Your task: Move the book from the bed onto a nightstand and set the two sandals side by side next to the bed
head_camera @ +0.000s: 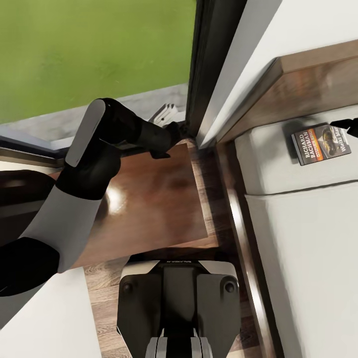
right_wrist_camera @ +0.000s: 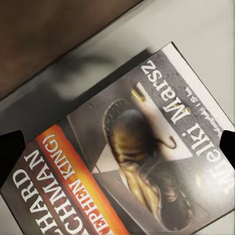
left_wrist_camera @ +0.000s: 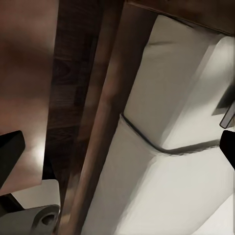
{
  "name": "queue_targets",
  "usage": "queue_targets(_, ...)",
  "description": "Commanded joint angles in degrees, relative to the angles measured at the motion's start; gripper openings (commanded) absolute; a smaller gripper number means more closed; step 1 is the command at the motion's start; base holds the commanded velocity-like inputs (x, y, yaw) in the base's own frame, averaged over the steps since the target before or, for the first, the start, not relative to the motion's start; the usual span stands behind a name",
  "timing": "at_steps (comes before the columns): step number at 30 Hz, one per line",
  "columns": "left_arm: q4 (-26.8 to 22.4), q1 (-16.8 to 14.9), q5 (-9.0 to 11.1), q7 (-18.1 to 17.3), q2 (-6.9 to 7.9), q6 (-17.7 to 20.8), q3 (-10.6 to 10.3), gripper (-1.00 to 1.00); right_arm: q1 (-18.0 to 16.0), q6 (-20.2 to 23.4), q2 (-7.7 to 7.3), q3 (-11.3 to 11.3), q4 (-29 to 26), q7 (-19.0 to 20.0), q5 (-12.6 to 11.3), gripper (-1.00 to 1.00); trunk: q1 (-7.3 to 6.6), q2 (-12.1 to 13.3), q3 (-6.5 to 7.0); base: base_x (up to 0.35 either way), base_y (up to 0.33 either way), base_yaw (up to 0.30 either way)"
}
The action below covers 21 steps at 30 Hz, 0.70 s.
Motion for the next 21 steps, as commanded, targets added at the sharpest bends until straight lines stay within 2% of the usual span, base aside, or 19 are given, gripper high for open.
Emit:
queue_targets(1, 0.04, -0.03, 0.23, 0.34, -0.05, 0.47, 0.12, 1.0, 0.1, 0.4, -0.04, -0.14, -0.12, 0.01, -0.28, 1.0, 0.01, -0.04, -0.03, 0.0, 0.0, 0.0)
queue_targets(21, 0.22, -0.08, 0.22, 0.15, -0.05, 0.49, 0.47, 1.0, 0.38, 0.55, -0.52, -0.64, -0.28, 0.12, -0.67, 1.0, 0.01, -0.04, -0.03, 0.0, 0.0, 0.0)
